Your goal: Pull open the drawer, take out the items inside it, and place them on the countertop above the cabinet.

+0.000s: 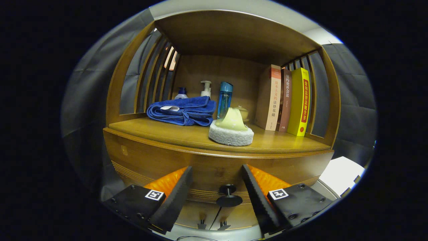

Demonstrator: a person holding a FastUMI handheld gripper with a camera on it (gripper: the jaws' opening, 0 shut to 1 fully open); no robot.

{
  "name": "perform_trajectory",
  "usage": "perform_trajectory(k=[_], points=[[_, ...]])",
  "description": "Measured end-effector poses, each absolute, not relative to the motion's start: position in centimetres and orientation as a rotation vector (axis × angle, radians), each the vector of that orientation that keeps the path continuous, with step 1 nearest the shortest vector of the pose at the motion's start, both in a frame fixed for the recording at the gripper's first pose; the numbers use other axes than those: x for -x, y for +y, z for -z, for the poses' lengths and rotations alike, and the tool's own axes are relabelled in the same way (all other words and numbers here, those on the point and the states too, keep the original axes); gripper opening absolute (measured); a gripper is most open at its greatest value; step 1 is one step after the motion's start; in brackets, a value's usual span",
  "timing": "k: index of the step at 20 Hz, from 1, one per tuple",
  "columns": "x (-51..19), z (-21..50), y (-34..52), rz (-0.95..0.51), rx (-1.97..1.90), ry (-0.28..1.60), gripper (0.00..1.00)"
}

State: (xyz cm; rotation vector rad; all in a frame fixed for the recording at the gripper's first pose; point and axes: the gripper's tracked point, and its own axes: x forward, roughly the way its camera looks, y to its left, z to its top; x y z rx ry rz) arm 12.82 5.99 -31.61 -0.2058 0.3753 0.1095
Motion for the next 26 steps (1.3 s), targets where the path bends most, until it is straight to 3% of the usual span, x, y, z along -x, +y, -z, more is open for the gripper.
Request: perform_trajectory(k=[7, 21, 26], points=[[-12.2, 30.8, 6.3, -0.121, 0.21, 0.371, 0.99], [-3.3, 15.0, 8.1, -0.185, 0.179, 0.232, 0.99], [0.0, 9.4, 6.2, -0.128, 0.128, 0.174, 0.98]])
